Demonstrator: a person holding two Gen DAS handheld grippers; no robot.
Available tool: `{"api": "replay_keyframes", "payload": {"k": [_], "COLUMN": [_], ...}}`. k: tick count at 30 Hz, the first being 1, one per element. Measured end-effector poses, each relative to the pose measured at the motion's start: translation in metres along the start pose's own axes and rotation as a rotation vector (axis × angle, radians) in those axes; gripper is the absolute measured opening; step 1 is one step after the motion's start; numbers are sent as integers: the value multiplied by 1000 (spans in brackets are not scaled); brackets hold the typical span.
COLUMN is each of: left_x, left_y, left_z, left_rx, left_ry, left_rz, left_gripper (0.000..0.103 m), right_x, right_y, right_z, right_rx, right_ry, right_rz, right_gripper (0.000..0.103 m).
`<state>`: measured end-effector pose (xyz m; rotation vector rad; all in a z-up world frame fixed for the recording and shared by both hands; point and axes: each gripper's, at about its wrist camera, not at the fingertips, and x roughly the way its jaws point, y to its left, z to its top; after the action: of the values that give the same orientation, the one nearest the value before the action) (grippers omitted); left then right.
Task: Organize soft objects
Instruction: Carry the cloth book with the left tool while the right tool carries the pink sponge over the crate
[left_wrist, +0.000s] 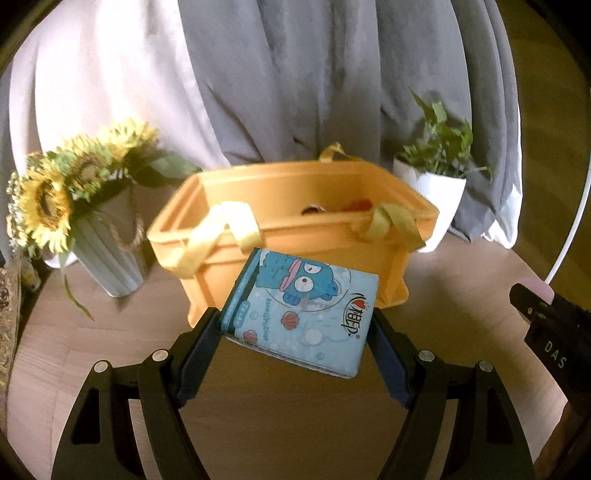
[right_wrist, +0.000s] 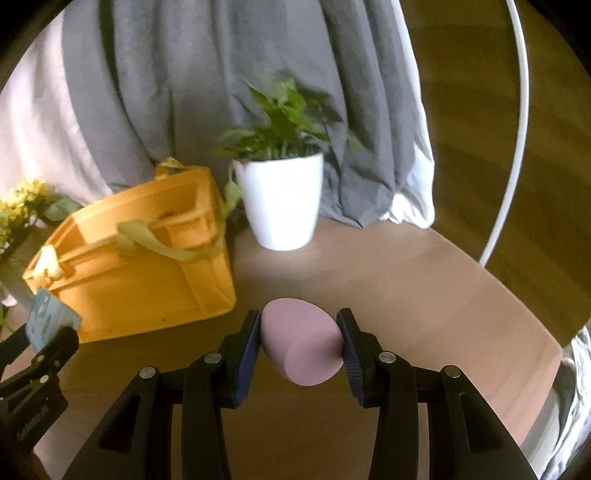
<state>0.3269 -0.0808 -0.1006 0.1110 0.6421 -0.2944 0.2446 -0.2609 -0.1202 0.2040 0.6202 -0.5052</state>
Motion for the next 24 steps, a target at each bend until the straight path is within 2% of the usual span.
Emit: {"api": "replay_keyframes", "payload": {"k": [9, 15, 24], "left_x": [-26, -45, -67], "left_y": [14, 26, 37], "left_z": [16, 28, 52], "left_rx": [-42, -75, -49], "left_ry": [-78, -128, -215], "left_rz": [24, 9, 48], "left_gripper": [78, 78, 78], "right_x": [-23, -39, -55], "right_y": [18, 28, 46], "right_z": [20, 35, 62], "right_rx": [-26, -32, -44], "right_ry": [-75, -133, -225], "right_rz": [77, 123, 184], "right_gripper": [43, 43, 43]}}
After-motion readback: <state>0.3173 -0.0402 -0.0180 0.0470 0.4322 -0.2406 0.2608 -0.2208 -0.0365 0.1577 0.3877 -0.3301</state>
